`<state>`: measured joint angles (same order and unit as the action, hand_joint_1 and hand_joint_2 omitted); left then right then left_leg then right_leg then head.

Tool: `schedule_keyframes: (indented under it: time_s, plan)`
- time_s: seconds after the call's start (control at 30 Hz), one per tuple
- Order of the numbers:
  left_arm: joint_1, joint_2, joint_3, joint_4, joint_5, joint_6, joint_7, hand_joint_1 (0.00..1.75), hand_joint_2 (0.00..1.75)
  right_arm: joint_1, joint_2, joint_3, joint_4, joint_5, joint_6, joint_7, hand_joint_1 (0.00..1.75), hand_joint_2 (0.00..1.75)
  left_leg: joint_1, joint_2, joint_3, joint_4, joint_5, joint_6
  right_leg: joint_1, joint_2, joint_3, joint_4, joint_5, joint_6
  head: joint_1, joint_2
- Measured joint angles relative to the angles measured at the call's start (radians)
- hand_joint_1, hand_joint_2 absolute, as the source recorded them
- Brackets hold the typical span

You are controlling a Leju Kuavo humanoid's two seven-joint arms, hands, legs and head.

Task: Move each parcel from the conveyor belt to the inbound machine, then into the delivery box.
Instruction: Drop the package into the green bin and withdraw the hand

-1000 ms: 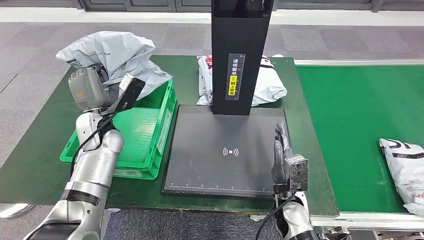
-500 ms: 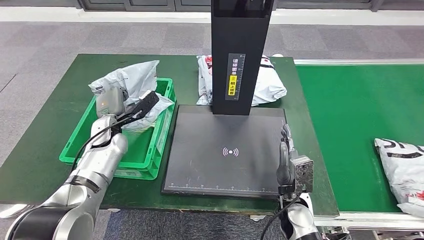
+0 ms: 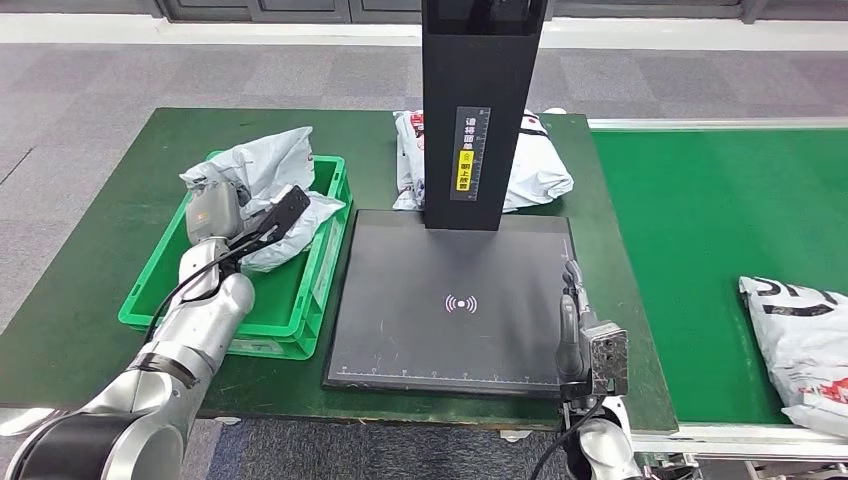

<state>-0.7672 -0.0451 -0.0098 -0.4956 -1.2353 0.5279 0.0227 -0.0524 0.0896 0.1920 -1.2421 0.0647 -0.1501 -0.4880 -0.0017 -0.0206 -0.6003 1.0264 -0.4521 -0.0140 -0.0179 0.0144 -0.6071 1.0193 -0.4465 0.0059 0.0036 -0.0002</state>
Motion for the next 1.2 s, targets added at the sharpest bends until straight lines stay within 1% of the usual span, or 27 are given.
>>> schedule_keyframes:
  time_s: [0.13,0.23,0.43,0.57,0.63,0.9,1.0,1.1,1.13,1.2]
  plan:
    - [0.033,0.01,0.005,-0.053,0.072,0.09,-0.053,0.0,0.0,0.003,0.0,0.0,0.0,0.009,0.009,0.013,0.0,0.0,0.0,0.0,0.0,0.0,0.0,0.0,0.0,0.0,0.0,0.0,0.0,0.0,0.0,0.0]
    - [0.053,0.013,0.01,-0.085,0.112,0.12,-0.084,0.0,0.0,0.004,0.0,0.0,0.0,0.01,0.012,0.016,0.0,0.0,0.0,0.0,0.0,0.0,0.0,0.0,0.0,0.0,0.0,0.0,0.0,0.0,0.0,0.0]
    - [0.065,0.015,0.014,-0.103,0.128,0.127,-0.097,0.0,0.0,0.005,0.0,-0.001,0.0,0.012,0.015,0.017,0.0,0.0,0.0,0.0,0.0,0.0,0.0,0.0,0.0,0.0,0.0,0.0,0.0,0.0,0.0,0.0]
    - [0.115,0.023,0.028,-0.21,0.184,0.122,-0.129,0.0,0.0,-0.026,-0.003,-0.013,0.003,0.009,0.024,0.018,0.0,0.0,0.0,0.0,0.0,0.0,0.0,0.0,0.0,0.0,0.0,0.0,0.0,0.0,0.0,0.0]
    - [0.118,0.023,0.029,-0.232,0.184,0.121,-0.13,0.0,0.0,-0.047,-0.004,-0.017,0.006,0.007,0.021,0.018,0.0,0.0,0.0,0.0,0.0,0.0,0.0,0.0,0.0,0.0,0.0,0.0,0.0,0.0,0.0,0.0]
    - [0.118,0.023,0.029,-0.241,0.183,0.121,-0.13,0.0,0.0,-0.053,-0.004,-0.019,0.006,0.007,0.021,0.018,0.0,0.0,0.0,0.0,0.0,0.0,0.0,0.0,0.0,0.0,0.0,0.0,0.0,0.0,0.0,0.0]
    - [0.118,0.023,0.029,-0.241,0.192,0.121,-0.145,0.0,0.0,-0.053,-0.004,-0.02,0.006,0.008,0.017,0.019,0.0,0.0,0.0,0.0,0.0,0.0,0.0,0.0,0.0,0.0,-0.001,0.0,0.0,0.0,0.0,0.0]
    - [0.118,0.016,0.029,-0.25,0.261,0.092,-0.201,0.0,0.0,-0.053,-0.004,-0.025,0.006,0.018,0.005,0.023,0.0,0.0,0.0,0.0,0.0,0.0,0.0,0.0,0.0,0.0,-0.001,0.0,0.0,0.0,0.0,0.0]
    - [0.118,0.012,0.029,-0.258,0.305,0.064,-0.23,0.0,0.0,-0.052,-0.004,-0.028,0.006,0.026,0.001,0.026,0.0,0.0,0.0,0.0,0.0,0.0,0.0,0.0,0.0,0.0,-0.001,0.0,0.0,0.0,0.0,0.0]
    - [0.119,0.001,0.029,-0.278,0.418,-0.026,-0.293,0.0,0.0,-0.05,-0.004,-0.038,0.006,0.049,-0.001,0.034,0.0,0.0,0.0,0.0,0.0,0.0,0.0,0.0,0.0,0.0,-0.001,0.0,0.0,0.0,0.0,0.0]
